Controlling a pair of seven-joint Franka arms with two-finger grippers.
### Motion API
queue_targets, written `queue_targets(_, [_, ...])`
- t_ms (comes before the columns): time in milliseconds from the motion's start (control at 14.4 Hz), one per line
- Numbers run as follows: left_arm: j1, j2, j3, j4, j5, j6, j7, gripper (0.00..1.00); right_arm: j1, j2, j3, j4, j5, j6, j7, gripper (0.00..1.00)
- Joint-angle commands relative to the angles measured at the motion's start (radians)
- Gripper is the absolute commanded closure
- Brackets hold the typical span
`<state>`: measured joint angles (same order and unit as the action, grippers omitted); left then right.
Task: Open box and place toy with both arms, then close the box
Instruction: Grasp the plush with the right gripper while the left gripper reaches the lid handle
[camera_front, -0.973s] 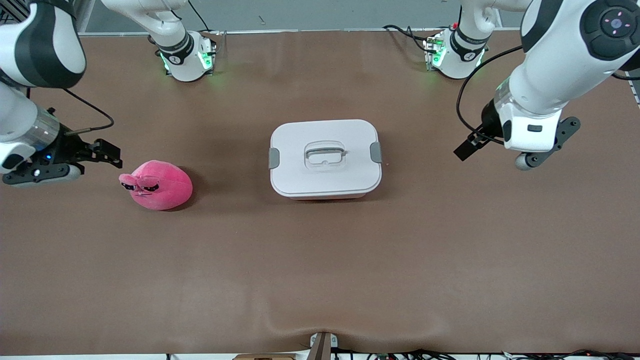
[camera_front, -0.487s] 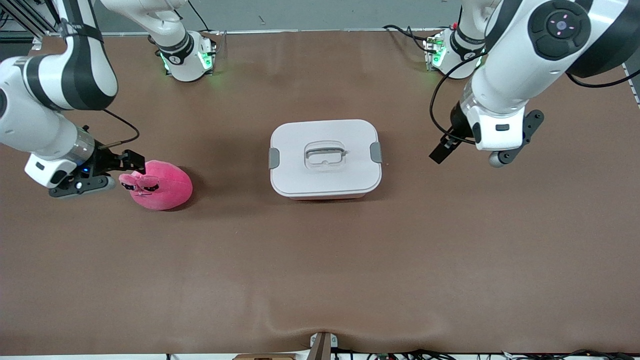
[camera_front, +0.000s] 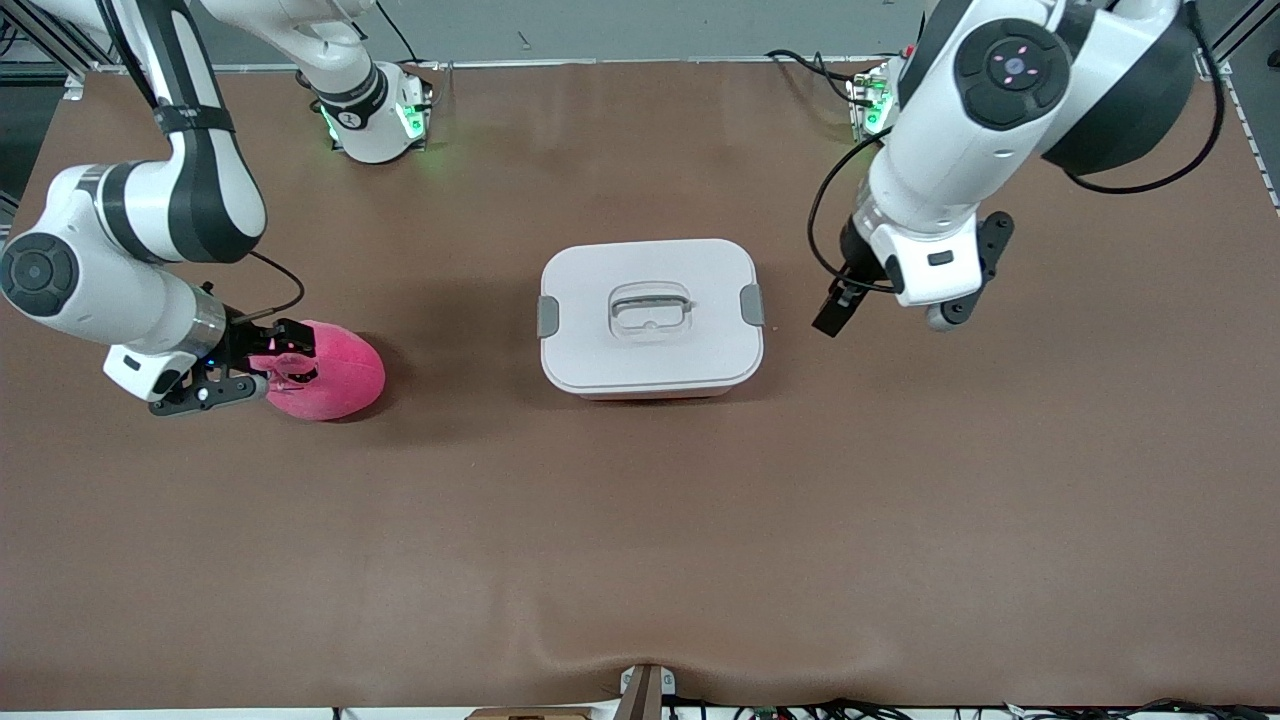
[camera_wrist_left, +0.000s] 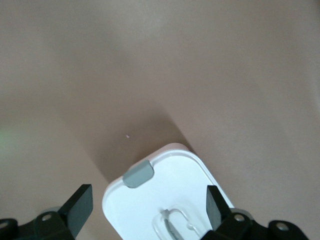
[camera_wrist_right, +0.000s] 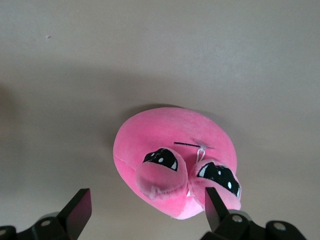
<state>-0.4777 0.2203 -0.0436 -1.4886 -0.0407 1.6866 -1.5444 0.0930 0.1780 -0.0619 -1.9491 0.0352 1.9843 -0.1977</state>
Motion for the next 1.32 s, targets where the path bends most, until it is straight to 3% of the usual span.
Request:
queue_targets(0, [-0.039, 0.031, 0.007, 0.028, -0.022, 0.014, -0.083, 0.0, 0.008, 0.014, -0.004, 0.001, -0.017, 0.007, -0.006, 0.0])
queue_targets(1251, [-0.223, 0.185, 0.008, 0.028, -0.019, 0.208, -0.545, 0.0, 0.016, 0.09, -0.004, -0.002, -0.017, 0.015, -0.006, 0.0])
